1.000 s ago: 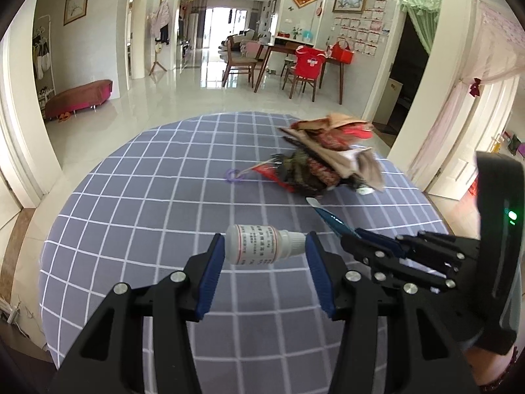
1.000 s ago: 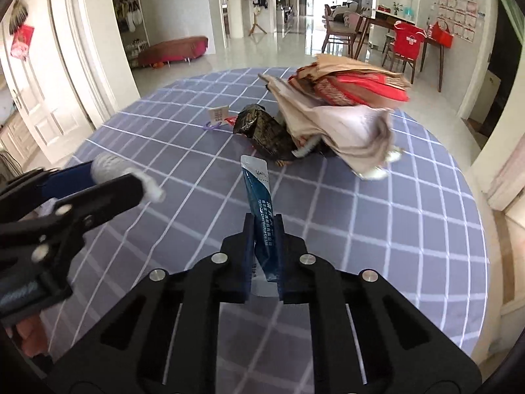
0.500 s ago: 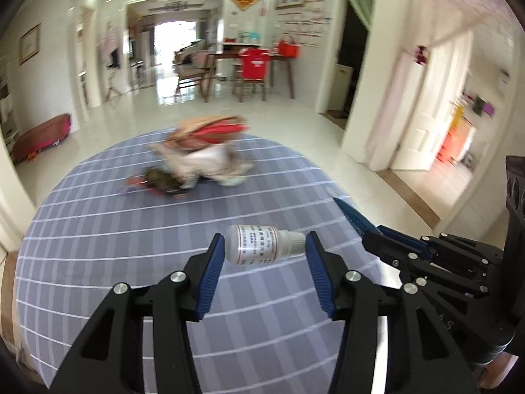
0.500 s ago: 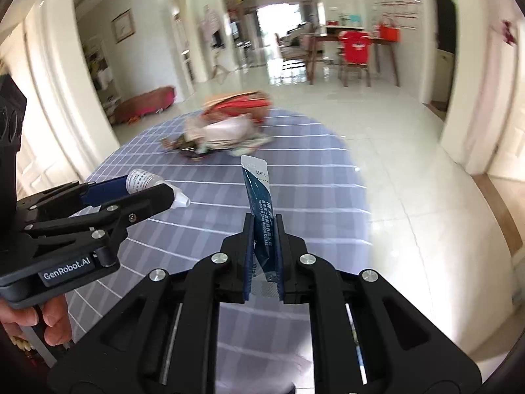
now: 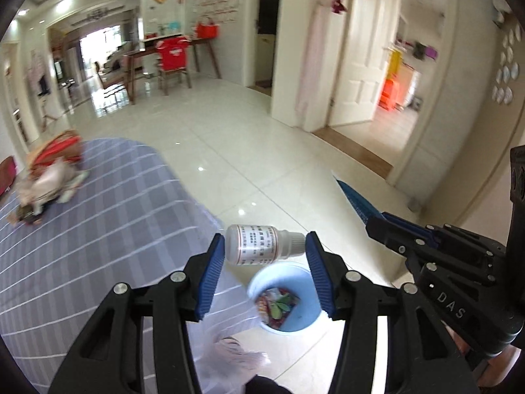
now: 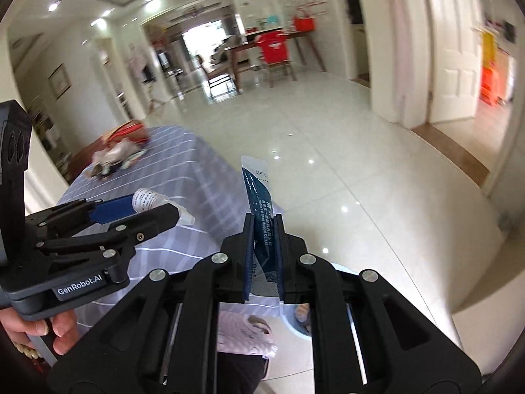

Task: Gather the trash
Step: 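Carry both items over the blue bucket and open both tools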

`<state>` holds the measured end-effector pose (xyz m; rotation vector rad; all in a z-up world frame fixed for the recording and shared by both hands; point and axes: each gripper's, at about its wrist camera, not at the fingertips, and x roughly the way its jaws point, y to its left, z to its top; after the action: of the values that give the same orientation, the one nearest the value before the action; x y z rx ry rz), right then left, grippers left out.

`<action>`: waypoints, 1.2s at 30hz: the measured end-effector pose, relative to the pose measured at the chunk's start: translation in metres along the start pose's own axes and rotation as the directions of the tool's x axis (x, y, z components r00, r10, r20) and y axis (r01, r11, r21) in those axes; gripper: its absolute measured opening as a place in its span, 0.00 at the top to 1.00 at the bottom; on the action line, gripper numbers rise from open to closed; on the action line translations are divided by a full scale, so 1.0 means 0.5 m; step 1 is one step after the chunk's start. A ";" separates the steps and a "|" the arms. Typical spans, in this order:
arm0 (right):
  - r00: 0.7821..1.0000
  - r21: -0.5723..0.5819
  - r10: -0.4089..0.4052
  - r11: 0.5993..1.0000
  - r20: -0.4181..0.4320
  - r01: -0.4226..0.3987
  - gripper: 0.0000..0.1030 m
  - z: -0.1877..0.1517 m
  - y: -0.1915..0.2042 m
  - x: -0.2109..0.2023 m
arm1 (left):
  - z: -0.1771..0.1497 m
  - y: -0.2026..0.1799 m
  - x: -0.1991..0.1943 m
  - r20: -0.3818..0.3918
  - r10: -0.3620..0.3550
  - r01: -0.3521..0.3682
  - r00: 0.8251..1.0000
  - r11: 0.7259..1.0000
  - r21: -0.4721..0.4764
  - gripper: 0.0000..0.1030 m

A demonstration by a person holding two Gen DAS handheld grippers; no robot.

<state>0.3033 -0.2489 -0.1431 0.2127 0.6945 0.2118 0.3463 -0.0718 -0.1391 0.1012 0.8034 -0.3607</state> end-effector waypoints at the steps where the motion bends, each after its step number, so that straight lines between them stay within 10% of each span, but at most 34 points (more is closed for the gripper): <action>1: 1.000 0.019 -0.012 1.000 0.004 0.011 0.89 -0.005 -0.021 -0.005 | 0.001 -0.016 0.012 -0.009 -0.010 0.010 1.000 1.000 0.011 0.52; 12: 0.992 0.156 -0.123 0.981 0.034 0.116 0.89 -0.040 -0.161 -0.019 | 0.010 -0.143 0.127 -0.079 -0.064 0.070 0.995 0.995 0.075 0.51; 16: 0.990 0.180 -0.135 0.976 0.042 0.126 0.89 -0.045 -0.180 -0.021 | 0.015 -0.157 0.144 -0.075 -0.035 0.042 0.997 0.996 0.084 0.29; 36: 0.993 0.177 -0.118 0.978 0.025 0.112 0.89 -0.060 -0.169 -0.009 | 0.011 -0.142 0.097 -0.048 0.003 0.001 0.999 0.996 0.085 0.29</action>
<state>0.2907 -0.3272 -0.1852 0.3425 0.6884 0.0361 0.3555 -0.1529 -0.1668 0.1905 0.8360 -0.3927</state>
